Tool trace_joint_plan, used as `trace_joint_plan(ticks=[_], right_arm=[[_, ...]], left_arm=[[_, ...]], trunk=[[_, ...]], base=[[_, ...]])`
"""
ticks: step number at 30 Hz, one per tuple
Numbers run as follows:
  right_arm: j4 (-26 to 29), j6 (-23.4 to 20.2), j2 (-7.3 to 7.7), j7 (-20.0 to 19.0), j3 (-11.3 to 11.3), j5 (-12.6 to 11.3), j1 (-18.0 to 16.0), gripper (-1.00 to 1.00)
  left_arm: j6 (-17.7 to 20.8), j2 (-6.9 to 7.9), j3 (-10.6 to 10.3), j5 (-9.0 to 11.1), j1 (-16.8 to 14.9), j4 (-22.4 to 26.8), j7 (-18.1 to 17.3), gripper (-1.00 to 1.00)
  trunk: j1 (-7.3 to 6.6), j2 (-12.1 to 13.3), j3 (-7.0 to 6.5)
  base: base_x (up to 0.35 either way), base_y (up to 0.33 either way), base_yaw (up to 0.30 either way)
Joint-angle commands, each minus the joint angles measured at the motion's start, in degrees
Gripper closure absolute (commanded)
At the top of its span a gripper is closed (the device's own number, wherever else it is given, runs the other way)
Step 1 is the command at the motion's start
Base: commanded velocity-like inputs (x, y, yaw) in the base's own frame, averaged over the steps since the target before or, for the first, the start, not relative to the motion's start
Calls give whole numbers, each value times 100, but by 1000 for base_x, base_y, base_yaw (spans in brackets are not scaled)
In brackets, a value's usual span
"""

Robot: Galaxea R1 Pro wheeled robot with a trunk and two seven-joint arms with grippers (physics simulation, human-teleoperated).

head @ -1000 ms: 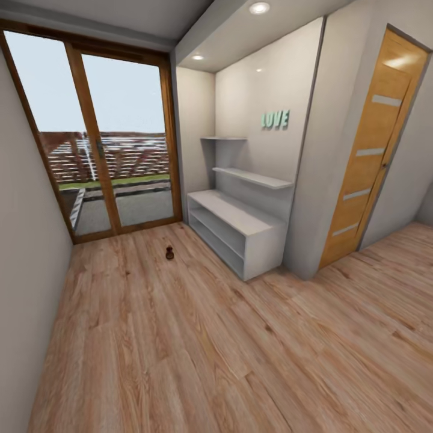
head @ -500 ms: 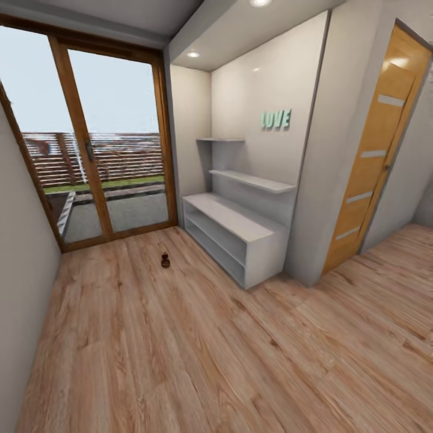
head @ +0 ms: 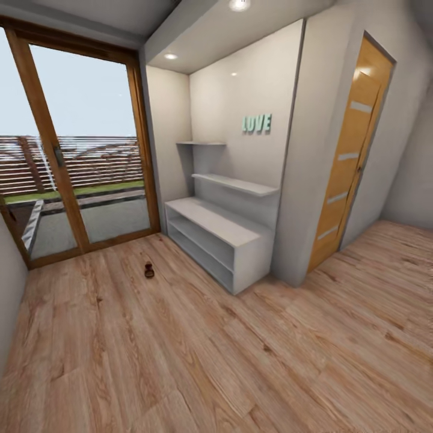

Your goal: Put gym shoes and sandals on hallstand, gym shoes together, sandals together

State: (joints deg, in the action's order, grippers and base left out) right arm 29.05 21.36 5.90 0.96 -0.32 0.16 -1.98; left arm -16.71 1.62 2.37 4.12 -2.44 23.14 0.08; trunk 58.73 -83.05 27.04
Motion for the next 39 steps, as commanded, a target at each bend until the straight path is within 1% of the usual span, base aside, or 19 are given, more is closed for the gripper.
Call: trace_joint_plan(ticks=[1,39], right_arm=[[-5,17,2,10,-4,2,-5,-100],[-7,17,1,10,-4,2,-5,-100]], left_arm=[[-17,0,-8,43,-2,-2,1,-100],[-17,-3,-8,45,-2,-2,1,-100]], trunk=[[0,-3,-1],[0,-3,-239]], base=[[15,18,-234],[1,1,-234]])
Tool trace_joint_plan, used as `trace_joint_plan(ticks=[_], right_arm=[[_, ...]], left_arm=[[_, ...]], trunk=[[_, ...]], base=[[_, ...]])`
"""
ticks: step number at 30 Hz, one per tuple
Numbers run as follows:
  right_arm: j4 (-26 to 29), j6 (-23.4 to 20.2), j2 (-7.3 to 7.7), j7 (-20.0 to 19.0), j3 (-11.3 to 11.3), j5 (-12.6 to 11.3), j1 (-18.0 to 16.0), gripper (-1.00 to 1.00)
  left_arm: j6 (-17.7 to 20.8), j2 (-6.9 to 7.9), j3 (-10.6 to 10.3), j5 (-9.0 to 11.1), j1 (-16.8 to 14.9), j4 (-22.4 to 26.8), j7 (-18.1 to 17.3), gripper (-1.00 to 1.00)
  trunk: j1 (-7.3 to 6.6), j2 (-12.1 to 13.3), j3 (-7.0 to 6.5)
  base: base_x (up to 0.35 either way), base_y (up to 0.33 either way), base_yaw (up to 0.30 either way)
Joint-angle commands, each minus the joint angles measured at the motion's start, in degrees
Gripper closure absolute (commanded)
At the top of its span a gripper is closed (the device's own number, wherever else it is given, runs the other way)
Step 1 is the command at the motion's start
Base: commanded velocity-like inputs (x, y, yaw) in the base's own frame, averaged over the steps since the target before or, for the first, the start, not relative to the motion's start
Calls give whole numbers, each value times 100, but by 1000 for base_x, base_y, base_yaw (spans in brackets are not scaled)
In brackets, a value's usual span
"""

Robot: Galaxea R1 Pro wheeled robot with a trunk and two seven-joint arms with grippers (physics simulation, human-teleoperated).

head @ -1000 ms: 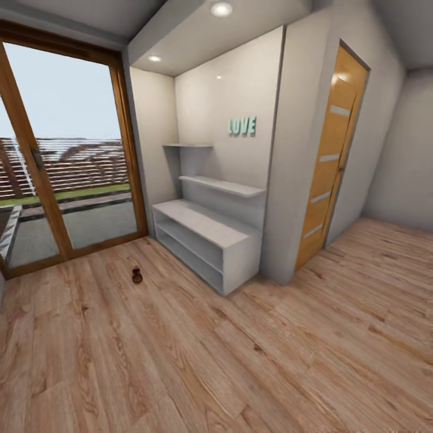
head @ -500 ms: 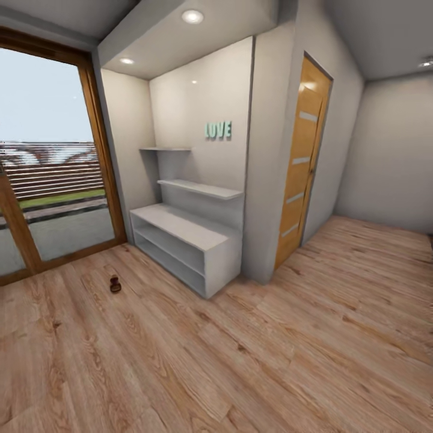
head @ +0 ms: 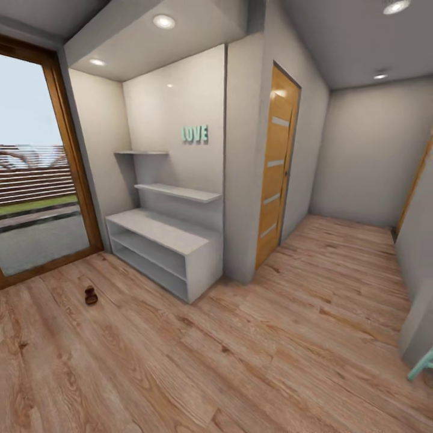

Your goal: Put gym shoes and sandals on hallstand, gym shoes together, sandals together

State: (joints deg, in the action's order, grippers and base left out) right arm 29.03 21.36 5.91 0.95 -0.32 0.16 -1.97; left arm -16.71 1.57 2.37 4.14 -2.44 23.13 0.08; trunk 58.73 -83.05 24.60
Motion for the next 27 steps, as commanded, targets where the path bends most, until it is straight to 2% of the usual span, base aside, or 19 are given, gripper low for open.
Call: trace_joint_plan(ticks=[1,17,27], right_arm=[[-5,17,0,10,-4,2,-5,-100],[-10,16,-2,10,-4,2,-5,-100],[-9,17,-2,10,-4,2,-5,-100]], left_arm=[[-16,1,-8,43,-2,-2,1,-100],[-16,1,-8,43,-2,-2,1,-100],[-16,9,-8,51,-2,-2,1,-100]], trunk=[[0,-3,0],[0,-3,-101],[0,-3,-163]], base=[[0,0,-234],[0,6,-234],[60,242,-234]])
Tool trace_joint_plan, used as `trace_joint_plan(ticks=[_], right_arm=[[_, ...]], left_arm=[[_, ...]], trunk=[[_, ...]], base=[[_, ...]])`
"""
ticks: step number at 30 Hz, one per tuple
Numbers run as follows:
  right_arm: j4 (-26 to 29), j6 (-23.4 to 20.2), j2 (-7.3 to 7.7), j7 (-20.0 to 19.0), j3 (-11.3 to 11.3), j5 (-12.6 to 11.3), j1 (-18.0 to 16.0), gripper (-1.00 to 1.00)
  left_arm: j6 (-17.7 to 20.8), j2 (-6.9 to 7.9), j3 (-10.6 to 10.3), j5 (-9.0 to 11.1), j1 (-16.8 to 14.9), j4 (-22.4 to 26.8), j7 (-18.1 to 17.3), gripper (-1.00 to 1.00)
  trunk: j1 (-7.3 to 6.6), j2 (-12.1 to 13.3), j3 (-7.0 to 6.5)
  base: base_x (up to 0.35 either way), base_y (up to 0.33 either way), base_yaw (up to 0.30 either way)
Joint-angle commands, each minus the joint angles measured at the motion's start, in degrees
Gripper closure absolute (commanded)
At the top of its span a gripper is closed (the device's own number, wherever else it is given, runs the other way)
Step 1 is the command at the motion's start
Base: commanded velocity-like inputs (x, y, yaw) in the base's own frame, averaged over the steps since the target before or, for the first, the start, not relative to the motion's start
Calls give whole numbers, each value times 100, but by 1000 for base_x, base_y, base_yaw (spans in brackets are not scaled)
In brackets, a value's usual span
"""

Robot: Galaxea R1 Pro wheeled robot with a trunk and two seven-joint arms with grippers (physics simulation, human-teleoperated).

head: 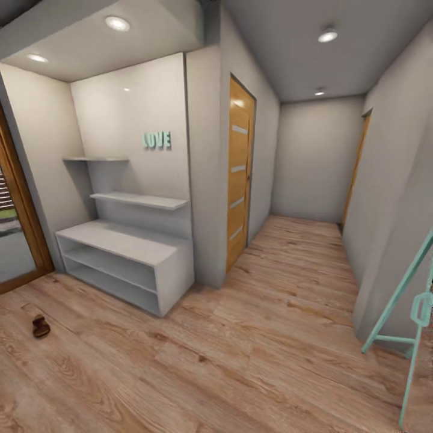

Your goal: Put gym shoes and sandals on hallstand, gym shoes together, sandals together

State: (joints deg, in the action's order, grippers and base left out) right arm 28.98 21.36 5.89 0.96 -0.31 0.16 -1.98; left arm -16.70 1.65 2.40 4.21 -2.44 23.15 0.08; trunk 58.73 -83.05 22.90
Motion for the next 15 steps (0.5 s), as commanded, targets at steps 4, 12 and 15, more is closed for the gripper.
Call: trace_joint_plan(ticks=[4,12,15], right_arm=[[-3,17,3,10,-4,2,-4,-100],[-3,17,0,10,-4,2,-4,-100],[-3,17,1,10,-4,2,-4,-100]], left_arm=[[-17,2,-11,44,-2,-4,1,-100],[-17,-4,-11,44,-2,-4,1,-100],[-17,-6,-11,44,-2,-4,1,-100]], trunk=[[0,-3,-19],[0,-3,-67],[0,-3,-85]], base=[[26,294,-235],[6,285,-235],[1,110,-235]])
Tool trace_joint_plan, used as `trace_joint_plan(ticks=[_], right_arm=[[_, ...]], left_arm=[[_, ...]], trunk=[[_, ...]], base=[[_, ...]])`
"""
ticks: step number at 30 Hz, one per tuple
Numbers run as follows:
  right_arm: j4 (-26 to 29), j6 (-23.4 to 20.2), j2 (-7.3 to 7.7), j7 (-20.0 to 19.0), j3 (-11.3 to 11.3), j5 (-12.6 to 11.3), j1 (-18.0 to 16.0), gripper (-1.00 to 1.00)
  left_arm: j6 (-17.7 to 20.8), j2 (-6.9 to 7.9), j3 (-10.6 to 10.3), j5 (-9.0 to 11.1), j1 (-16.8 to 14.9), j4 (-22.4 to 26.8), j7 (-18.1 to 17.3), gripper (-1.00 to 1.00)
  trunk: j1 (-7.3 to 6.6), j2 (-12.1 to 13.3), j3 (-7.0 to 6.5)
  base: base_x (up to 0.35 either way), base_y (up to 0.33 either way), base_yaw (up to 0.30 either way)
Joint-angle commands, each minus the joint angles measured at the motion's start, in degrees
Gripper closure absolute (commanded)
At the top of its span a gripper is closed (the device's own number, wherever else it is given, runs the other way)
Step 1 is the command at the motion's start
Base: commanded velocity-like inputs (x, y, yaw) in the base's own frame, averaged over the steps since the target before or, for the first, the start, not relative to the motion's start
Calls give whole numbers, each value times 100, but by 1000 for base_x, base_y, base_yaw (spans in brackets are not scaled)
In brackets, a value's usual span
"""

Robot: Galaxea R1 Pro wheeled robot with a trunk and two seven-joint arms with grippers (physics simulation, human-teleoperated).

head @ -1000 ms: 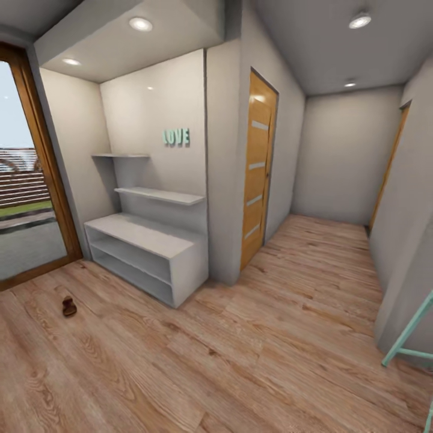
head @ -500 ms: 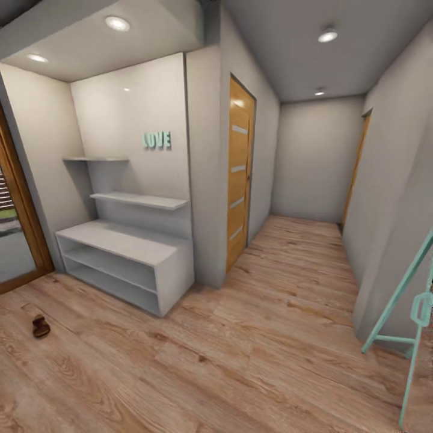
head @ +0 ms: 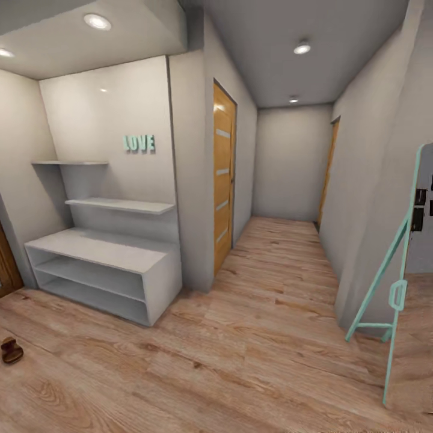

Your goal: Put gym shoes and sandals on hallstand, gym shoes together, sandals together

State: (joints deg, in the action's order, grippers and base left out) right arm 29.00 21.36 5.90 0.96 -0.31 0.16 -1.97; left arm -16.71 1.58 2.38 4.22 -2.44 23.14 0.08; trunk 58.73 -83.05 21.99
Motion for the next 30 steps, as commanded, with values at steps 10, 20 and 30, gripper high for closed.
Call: trace_joint_plan(ticks=[10,20,30], right_arm=[[-4,17,2,10,-4,2,-5,-100],[-4,17,0,10,-4,2,-5,-100],[-1,17,1,12,-4,2,-5,-100]], left_arm=[[-17,1,-9,44,-2,-2,1,-100],[-17,2,-9,44,-2,-2,1,-100],[-17,9,-9,44,-2,-2,1,-100]], trunk=[[0,-3,-48],[0,-3,-91],[0,-3,-114]], base=[[0,15,-236],[0,21,-236],[0,195,-187]])
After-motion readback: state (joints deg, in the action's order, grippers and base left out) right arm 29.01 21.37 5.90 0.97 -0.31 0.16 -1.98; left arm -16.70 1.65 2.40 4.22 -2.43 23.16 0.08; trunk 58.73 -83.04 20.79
